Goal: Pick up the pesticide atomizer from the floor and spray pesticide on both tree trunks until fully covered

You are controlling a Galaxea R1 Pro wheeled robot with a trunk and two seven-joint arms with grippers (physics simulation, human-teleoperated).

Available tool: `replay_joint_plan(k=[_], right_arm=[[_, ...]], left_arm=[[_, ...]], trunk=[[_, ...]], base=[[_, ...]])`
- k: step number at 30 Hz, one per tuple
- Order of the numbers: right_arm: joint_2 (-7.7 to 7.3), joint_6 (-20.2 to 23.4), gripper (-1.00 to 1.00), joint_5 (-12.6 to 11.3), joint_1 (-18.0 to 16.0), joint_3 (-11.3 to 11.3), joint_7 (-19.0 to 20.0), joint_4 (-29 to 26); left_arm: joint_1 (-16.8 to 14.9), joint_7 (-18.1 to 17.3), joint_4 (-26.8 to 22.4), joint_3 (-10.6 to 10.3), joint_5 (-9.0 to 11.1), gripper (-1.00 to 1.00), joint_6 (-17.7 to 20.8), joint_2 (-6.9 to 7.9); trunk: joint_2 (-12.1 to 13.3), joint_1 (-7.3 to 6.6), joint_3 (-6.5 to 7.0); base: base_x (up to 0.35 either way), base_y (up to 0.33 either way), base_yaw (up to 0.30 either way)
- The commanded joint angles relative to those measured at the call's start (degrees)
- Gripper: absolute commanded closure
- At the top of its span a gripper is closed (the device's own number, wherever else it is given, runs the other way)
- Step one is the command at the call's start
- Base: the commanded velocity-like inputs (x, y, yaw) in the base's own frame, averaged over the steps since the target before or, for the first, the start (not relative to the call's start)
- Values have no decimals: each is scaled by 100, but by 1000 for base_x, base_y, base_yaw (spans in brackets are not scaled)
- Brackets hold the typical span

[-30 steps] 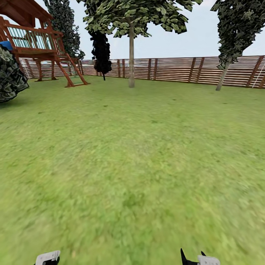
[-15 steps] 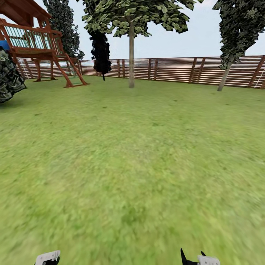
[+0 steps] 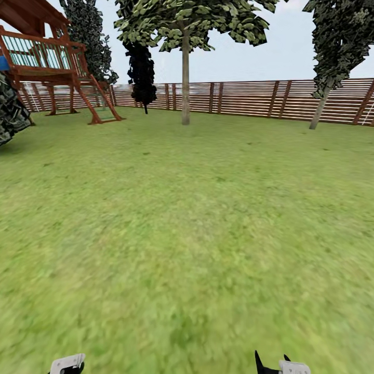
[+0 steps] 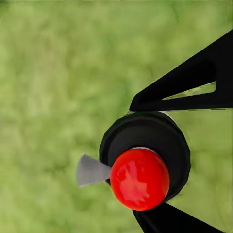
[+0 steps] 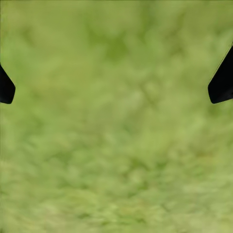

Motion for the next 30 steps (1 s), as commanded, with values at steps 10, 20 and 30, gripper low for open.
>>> replay_joint_plan(k=[10, 20, 30], right_arm=[[-1, -13, -100, -3, -3, -47, 52, 5], [-1, -12, -100, -3, -3, -46, 53, 5], [-1, -13, -100, -3, -3, -48, 55, 5]], left_arm=[[-5, -33, 3, 51, -39, 100, -18, -1], [-5, -33, 3, 51, -39, 100, -17, -1], [-5, -33, 3, 51, -39, 100, -18, -1]], trunk=[[-2, 2, -5], [-2, 2, -5], [-2, 2, -5]], base=[[340, 0, 0], [340, 0, 0], [340, 0, 0]])
